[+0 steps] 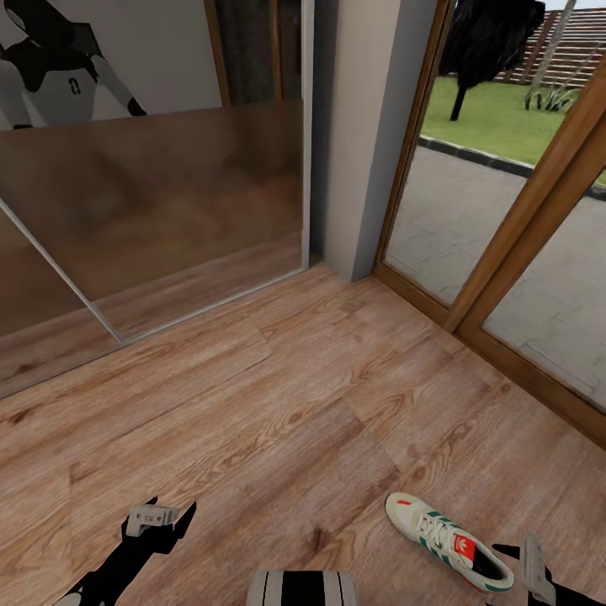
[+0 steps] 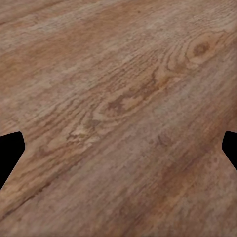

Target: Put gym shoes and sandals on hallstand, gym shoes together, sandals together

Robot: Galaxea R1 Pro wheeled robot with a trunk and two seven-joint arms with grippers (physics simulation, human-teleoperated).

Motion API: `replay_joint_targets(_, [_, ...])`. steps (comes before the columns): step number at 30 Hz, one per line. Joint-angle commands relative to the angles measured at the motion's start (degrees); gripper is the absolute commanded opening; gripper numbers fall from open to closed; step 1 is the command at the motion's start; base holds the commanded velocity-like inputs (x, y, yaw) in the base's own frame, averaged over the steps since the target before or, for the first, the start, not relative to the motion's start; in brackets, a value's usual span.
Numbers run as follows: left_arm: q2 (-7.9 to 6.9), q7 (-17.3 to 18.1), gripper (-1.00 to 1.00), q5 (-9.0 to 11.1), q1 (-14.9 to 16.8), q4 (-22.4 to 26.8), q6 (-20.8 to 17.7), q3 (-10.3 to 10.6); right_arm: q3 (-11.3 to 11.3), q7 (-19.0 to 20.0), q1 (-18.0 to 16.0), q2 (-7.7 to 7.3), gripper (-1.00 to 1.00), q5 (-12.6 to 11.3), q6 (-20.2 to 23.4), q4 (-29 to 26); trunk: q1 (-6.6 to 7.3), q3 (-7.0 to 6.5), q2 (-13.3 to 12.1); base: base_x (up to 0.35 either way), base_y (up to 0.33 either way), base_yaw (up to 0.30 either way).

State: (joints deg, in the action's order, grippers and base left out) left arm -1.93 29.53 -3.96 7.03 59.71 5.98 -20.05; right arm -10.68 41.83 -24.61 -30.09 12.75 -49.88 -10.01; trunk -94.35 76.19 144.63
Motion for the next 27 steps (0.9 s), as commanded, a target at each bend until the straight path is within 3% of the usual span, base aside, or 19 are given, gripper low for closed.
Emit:
replay_joint_targets(1, [0.00,0.0,1.00,0.0,0.0,0.0,0.0,0.0,0.0,0.0,0.0,-0.05,1.00,0.1,0.0,0.0,0.00,0.00,0.0,0.000,0.000,0.000])
replay_joint_targets(27, [0.00,0.0,1.00,0.0,0.0,0.0,0.0,0.0,0.6,-1.3,-0.3,-0.24,1.00,-0.1,0.1,0.0,0.00,0.00,0.0,0.000,0.000,0.000])
